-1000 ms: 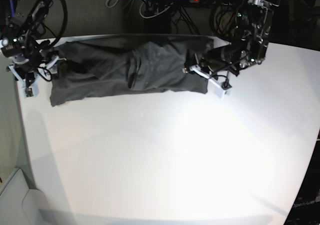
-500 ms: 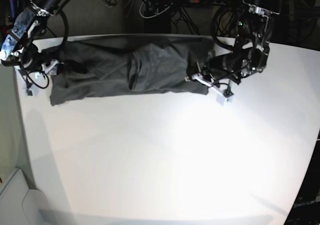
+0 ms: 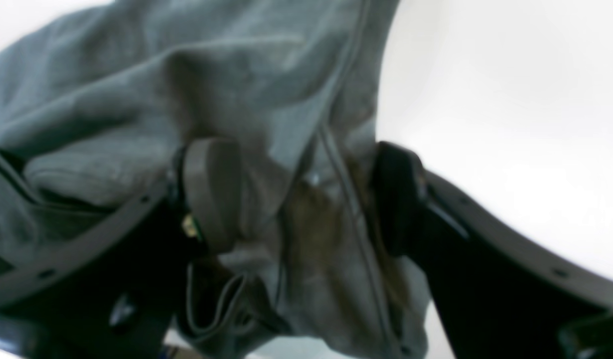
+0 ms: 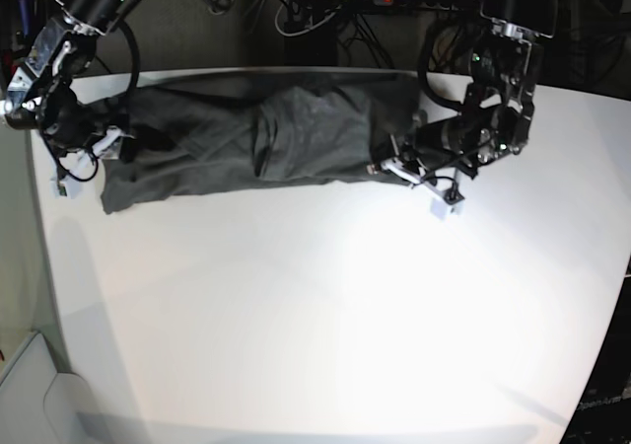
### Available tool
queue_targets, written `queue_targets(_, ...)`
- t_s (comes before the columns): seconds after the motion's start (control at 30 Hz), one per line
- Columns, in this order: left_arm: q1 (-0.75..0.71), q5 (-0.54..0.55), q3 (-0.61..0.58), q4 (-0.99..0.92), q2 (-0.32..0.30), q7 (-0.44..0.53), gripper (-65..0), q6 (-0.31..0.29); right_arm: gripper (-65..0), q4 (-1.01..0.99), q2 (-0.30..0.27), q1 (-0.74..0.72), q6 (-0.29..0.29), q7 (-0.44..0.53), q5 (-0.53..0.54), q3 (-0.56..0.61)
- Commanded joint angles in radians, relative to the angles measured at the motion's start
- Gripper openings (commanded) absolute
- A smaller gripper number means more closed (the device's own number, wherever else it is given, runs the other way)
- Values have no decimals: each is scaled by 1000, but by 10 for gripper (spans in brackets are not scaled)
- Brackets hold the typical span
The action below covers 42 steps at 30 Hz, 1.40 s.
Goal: Layout the t-shirt on the table in an organized manner, then fold the t-shirt properly
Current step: 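Press the folded end down with the left gripper and regrasp it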
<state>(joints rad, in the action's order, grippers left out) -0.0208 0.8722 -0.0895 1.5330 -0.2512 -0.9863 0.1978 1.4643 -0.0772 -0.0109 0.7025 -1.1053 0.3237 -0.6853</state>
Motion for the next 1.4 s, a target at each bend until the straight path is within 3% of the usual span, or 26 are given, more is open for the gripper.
queue_targets(0.0,22,22,4,16,-4,7,-637,6,-231,-18,6,9,-4,-68,-36,3)
queue_targets(0.07,26,22,4,14,-4,7,-637,6,-256,-17,7,10,-4,-68,-36,3)
queue_targets(0.17,37,2,4,18,-4,7,-637,6,-352,-15,9,12,-4,-69,-36,3)
queue_targets(0.37,74,-55,6,8,6,7,-637,6,-650,-17,12,10,-4,-155,-36,5)
queue_targets(0.5,77,-40,49,33,16,5,-637,6,-650,-17,11,10,-4,-158,-36,5)
queue_targets(0.7,23,138,210,102,10,-6,-638,19,-650,-15,9,6,-4,-158,-36,3)
queue_targets(0.83,-92,166,313,146,8,-6,-638,142,-650,-15,11,7,-4,-158,-36,3)
queue_targets(0.97,-159,163,317,142,14,-36,-638,239,-650,-15,12,1,-4,-160,-36,3)
queue_targets(1.2,-138,160,290,65,43,-38,-638,249,-650,-14,14,-2,-4,-164,-34,3)
queue_targets(1.37,-74,74,202,-39,65,-29,-638,249,-650,11,14,-18,-4,-166,-34,3)
